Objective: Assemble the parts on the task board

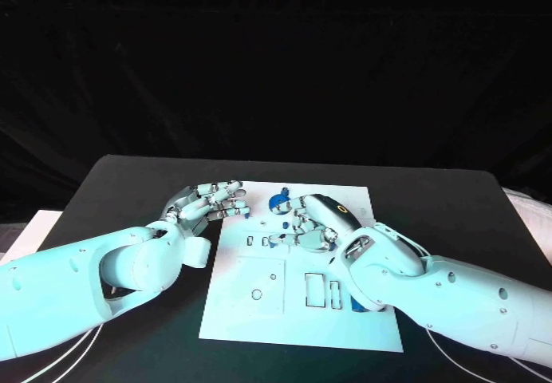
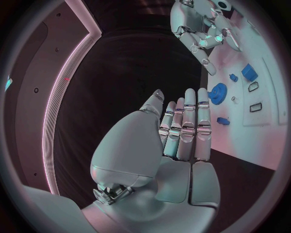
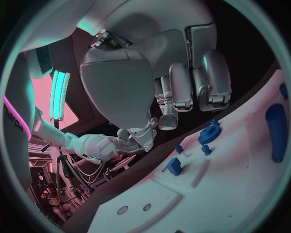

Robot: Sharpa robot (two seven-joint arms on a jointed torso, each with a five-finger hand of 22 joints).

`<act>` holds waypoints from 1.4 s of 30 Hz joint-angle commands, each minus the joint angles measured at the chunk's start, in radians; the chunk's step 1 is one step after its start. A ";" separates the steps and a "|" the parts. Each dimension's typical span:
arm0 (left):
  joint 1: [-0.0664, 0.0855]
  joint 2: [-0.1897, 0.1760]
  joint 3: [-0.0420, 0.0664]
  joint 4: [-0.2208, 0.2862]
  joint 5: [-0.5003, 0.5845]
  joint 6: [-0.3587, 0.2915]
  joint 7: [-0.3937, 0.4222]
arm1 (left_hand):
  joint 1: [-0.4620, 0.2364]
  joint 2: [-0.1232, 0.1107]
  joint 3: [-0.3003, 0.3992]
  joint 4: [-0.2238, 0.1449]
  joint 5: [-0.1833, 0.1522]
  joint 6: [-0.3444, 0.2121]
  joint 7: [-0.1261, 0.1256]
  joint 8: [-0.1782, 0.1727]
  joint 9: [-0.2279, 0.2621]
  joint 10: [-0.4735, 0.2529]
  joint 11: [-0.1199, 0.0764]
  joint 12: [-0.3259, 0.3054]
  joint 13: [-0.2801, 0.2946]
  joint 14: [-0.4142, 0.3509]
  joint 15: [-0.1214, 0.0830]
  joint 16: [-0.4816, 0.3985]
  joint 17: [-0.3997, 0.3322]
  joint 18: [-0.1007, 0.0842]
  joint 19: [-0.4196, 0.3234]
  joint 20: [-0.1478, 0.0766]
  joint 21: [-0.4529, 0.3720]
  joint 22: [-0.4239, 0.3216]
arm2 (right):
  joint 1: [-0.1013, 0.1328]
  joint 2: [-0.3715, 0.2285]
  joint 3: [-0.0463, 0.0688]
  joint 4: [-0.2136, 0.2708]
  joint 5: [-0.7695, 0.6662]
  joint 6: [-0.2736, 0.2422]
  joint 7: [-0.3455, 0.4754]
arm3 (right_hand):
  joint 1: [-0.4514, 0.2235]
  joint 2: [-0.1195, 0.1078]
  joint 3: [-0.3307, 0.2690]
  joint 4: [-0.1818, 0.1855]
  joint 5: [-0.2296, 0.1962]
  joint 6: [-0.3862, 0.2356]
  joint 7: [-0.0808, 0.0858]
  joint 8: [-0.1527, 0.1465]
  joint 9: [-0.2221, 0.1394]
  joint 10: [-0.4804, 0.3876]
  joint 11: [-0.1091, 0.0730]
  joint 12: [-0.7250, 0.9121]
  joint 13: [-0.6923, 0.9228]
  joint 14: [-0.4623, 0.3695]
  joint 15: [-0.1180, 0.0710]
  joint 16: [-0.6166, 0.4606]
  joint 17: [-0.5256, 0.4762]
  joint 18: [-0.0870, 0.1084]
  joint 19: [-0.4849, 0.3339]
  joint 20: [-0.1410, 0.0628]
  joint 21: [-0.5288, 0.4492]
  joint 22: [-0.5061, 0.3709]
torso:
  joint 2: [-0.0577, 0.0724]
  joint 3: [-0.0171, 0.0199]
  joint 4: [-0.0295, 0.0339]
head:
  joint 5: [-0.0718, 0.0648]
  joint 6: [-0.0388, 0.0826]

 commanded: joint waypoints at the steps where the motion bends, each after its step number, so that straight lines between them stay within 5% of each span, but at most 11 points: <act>1: 0.001 0.005 0.001 -0.005 -0.065 0.016 -0.031 | -0.008 0.004 0.007 -0.008 -0.007 0.022 -0.022 0.006 0.005 0.040 -0.025 0.015 0.008 0.062 -0.020 0.035 0.028 0.016 0.050 -0.018 0.021 0.012 | 0.006 -0.042 0.012 0.024 0.201 -0.027 0.231 | 0.011 0.008 -0.010 0.016 -0.003 -0.006 0.000 0.002 0.002 -0.008 0.002 -0.001 -0.005 0.074 0.008 0.005 0.108 0.000 0.068 0.011 -0.002 0.205 | -0.007 -0.0020 -0.0039 | -0.005 0.000; 6: 0.001 0.008 0.001 -0.028 -0.233 0.018 -0.169 | -0.039 -0.002 0.006 0.012 -0.023 0.068 -0.055 0.016 0.008 0.168 -0.073 0.072 0.039 0.211 -0.075 0.252 0.176 0.012 0.178 -0.071 0.127 0.068 | 0.030 -0.126 0.024 0.052 0.370 0.018 0.316 | 0.024 0.026 -0.016 0.018 0.020 0.009 -0.004 0.009 0.005 -0.033 -0.001 -0.049 -0.044 0.070 0.006 -0.006 0.091 0.003 0.061 0.010 -0.008 0.194 | -0.020 0.0015 -0.0107 | 0.003 -0.004; 9: 0.004 0.010 0.001 -0.039 -0.331 0.064 -0.326 | -0.049 -0.015 0.004 0.020 -0.022 0.092 -0.081 0.022 0.013 0.231 -0.095 0.145 0.096 0.291 -0.108 0.845 0.695 0.005 0.272 -0.111 0.259 0.148 | 0.039 -0.183 0.040 0.083 0.465 0.019 0.347 | 0.038 0.041 -0.015 0.010 0.019 0.018 -0.007 0.011 0.006 -0.040 -0.004 -0.062 -0.058 0.063 0.003 -0.024 0.065 0.008 0.049 0.008 -0.018 0.175 | -0.027 0.0052 -0.0134 | 0.007 -0.007; 12: 0.012 0.017 0.002 -0.057 -0.532 0.140 -0.485 | -0.048 -0.011 0.018 0.015 -0.018 0.123 -0.105 0.044 0.028 0.270 -0.127 0.277 0.203 0.333 -0.133 1.191 1.012 -0.037 0.346 -0.131 0.599 0.511 | 0.052 -0.234 0.051 0.097 0.556 0.007 0.357 | 0.049 0.053 -0.012 0.003 0.022 0.022 -0.009 0.010 0.006 -0.039 -0.006 -0.062 -0.061 0.060 0.001 -0.032 0.053 0.009 0.045 0.006 -0.022 0.168 | -0.040 0.0103 -0.0178 | 0.019 -0.010; 14: 0.018 0.024 0.003 -0.061 -0.646 0.160 -0.566 | -0.079 -0.014 0.019 0.030 -0.018 0.133 -0.123 0.065 0.051 0.218 -0.132 0.455 0.367 0.367 -0.140 1.366 1.188 -0.081 0.381 -0.146 0.910 0.868 | 0.068 -0.262 0.055 0.094 0.609 0.015 0.349 | 0.060 0.063 -0.008 -0.005 0.033 0.023 -0.010 0.009 0.006 -0.039 -0.007 -0.064 -0.066 0.059 -0.001 -0.037 0.047 0.010 0.043 0.004 -0.024 0.164 | -0.048 0.0130 -0.0203 | 0.023 -0.013; 15: 0.022 0.027 0.003 -0.063 -0.676 0.165 -0.597 | -0.102 -0.014 0.012 0.046 -0.020 0.134 -0.117 0.071 0.059 0.211 -0.134 0.532 0.444 0.380 -0.139 1.401 1.227 -0.092 0.385 -0.148 0.977 0.954 | 0.073 -0.274 0.056 0.092 0.626 0.018 0.345 | 0.065 0.067 -0.007 -0.009 0.048 0.024 -0.010 0.009 0.005 -0.042 -0.008 -0.069 -0.071 0.057 -0.001 -0.044 0.037 0.012 0.038 0.004 -0.029 0.156 | -0.051 0.0137 -0.0207 | 0.024 -0.016; 19: 0.057 0.048 0.003 -0.083 -0.734 0.206 -0.718 | -0.144 -0.015 -0.009 0.096 -0.021 0.092 -0.107 0.091 0.093 0.149 -0.132 0.768 0.679 0.384 -0.136 1.412 1.240 -0.113 0.399 -0.135 1.128 1.141 | 0.088 -0.315 0.059 0.076 0.663 0.026 0.325 | 0.066 0.066 -0.013 -0.016 0.072 0.026 -0.010 0.007 0.005 -0.053 -0.008 -0.098 -0.097 0.048 -0.002 -0.071 0.001 0.019 0.019 0.002 -0.046 0.126 | -0.059 0.0152 -0.0221 | 0.021 -0.021; 24: 0.113 0.094 0.002 -0.133 -0.854 0.311 -0.889 | -0.193 -0.007 -0.048 0.156 -0.025 0.076 -0.107 0.126 0.126 0.137 -0.130 0.860 0.767 0.384 -0.135 1.412 1.240 -0.117 0.410 -0.135 1.176 1.206 | 0.095 -0.344 0.059 0.066 0.771 0.020 0.304 | 0.066 0.069 -0.016 -0.019 0.075 0.029 -0.011 0.008 0.005 -0.046 -0.010 -0.090 -0.096 0.048 -0.003 -0.074 -0.001 0.019 0.019 0.001 -0.047 0.125 | -0.065 0.0226 -0.0254 | 0.031 -0.028; 26: 0.125 0.112 0.001 -0.148 -0.920 0.319 -0.925 | -0.242 -0.006 -0.082 0.175 -0.091 0.085 -0.114 0.147 0.141 0.143 -0.132 0.888 0.794 0.384 -0.136 1.412 1.240 -0.119 0.412 -0.138 1.186 1.221 | 0.096 -0.349 0.059 0.070 0.799 0.019 0.298 | 0.068 0.070 -0.016 -0.021 0.077 0.029 -0.012 0.008 0.005 -0.045 -0.010 -0.090 -0.097 0.047 -0.004 -0.076 -0.004 0.020 0.018 0.001 -0.048 0.124 | -0.065 0.0244 -0.0271 | 0.030 -0.031; 32: 0.145 0.171 0.001 -0.185 -1.035 0.327 -0.981 | -0.305 -0.005 -0.165 0.179 -0.100 0.127 -0.145 0.212 0.190 0.213 -0.161 1.014 0.924 0.384 -0.162 1.412 1.240 -0.131 0.430 -0.158 1.230 1.289 | 0.096 -0.351 0.056 0.085 0.862 0.022 0.278 | 0.064 0.073 -0.018 -0.020 0.076 0.030 -0.012 0.007 0.005 -0.039 -0.010 -0.082 -0.094 0.047 -0.004 -0.080 -0.009 0.021 0.016 0.000 -0.050 0.121 | -0.064 0.0267 -0.0312 | 0.039 -0.036; 42: 0.157 0.248 -0.008 -0.242 -1.067 0.394 -1.056 | -0.340 0.016 -0.239 0.179 -0.100 0.108 -0.157 0.272 0.257 0.241 -0.172 1.077 0.991 0.384 -0.171 1.412 1.240 -0.138 0.440 -0.171 1.256 1.330 | 0.084 -0.342 0.050 0.088 0.885 0.022 0.259 | 0.062 0.075 -0.019 -0.020 0.076 0.030 -0.012 0.007 0.005 -0.042 -0.010 -0.092 -0.102 0.046 -0.004 -0.083 -0.014 0.022 0.013 0.000 -0.053 0.115 | -0.063 0.0261 -0.0284 | 0.036 -0.041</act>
